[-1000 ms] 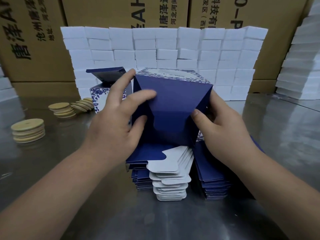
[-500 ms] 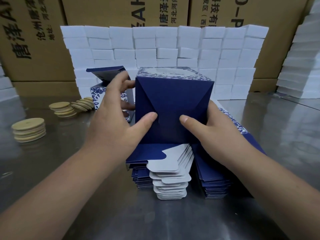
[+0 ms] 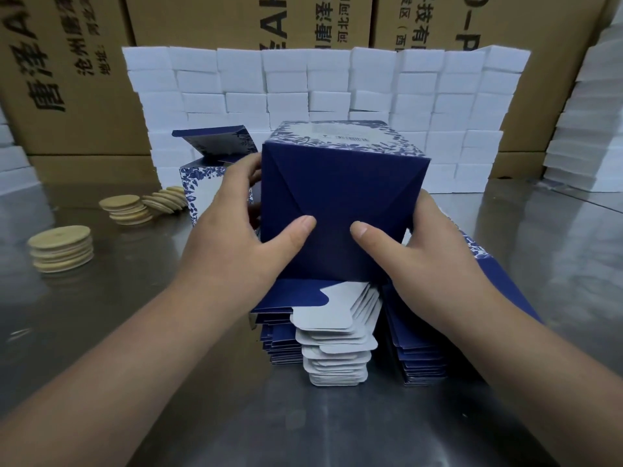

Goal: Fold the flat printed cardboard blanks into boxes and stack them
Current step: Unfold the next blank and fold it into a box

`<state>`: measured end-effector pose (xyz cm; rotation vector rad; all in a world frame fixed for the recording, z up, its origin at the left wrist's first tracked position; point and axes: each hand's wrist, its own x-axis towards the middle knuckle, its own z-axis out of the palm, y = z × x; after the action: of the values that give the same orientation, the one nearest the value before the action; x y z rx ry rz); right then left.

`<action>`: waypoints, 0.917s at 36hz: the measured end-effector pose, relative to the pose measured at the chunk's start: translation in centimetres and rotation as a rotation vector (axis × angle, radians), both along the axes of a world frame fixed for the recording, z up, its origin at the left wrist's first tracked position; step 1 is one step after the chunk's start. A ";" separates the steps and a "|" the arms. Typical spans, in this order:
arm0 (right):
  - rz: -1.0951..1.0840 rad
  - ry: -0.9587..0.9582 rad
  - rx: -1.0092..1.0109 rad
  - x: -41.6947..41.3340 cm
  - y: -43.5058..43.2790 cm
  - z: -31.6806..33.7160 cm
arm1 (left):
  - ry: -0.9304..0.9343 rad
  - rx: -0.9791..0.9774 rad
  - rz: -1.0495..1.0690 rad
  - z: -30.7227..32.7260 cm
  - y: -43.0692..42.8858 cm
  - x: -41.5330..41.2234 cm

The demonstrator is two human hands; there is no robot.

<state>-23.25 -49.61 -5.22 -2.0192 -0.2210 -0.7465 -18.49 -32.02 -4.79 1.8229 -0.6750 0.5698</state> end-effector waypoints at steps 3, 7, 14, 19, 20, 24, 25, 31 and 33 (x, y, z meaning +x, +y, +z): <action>-0.002 0.016 0.038 0.0 -0.1 -0.1 | 0.003 -0.019 0.009 0.0 -0.2 -0.3; -0.032 0.000 0.033 -0.2 0.0 0.1 | -0.018 -0.012 0.059 0.2 -0.1 -0.4; -0.040 -0.073 0.059 -0.3 0.0 0.1 | -0.065 0.080 0.130 0.5 -0.3 -1.0; -0.026 -0.096 0.018 -0.2 -0.3 -0.2 | -0.081 0.075 0.164 0.5 -0.2 -1.1; -0.025 -0.102 0.015 -0.2 -0.4 -0.2 | -0.082 0.075 0.172 0.5 -0.3 -1.2; -0.018 -0.113 0.033 -0.3 -0.2 0.0 | -0.102 0.088 0.198 0.5 -0.4 -1.4; -0.025 -0.108 0.033 -0.4 -0.2 0.2 | -0.107 0.092 0.208 0.5 -0.4 -1.4; -0.081 -0.102 0.031 -0.4 -0.1 0.4 | -0.119 0.110 0.238 0.4 -0.4 -1.5; -0.088 -0.112 0.030 -0.4 -0.1 0.4 | -0.122 0.105 0.240 0.4 -0.5 -1.5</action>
<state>-23.61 -49.76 -4.83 -1.9713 -0.1853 -0.9149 -20.02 -32.49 -4.37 1.9947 -0.5799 0.8227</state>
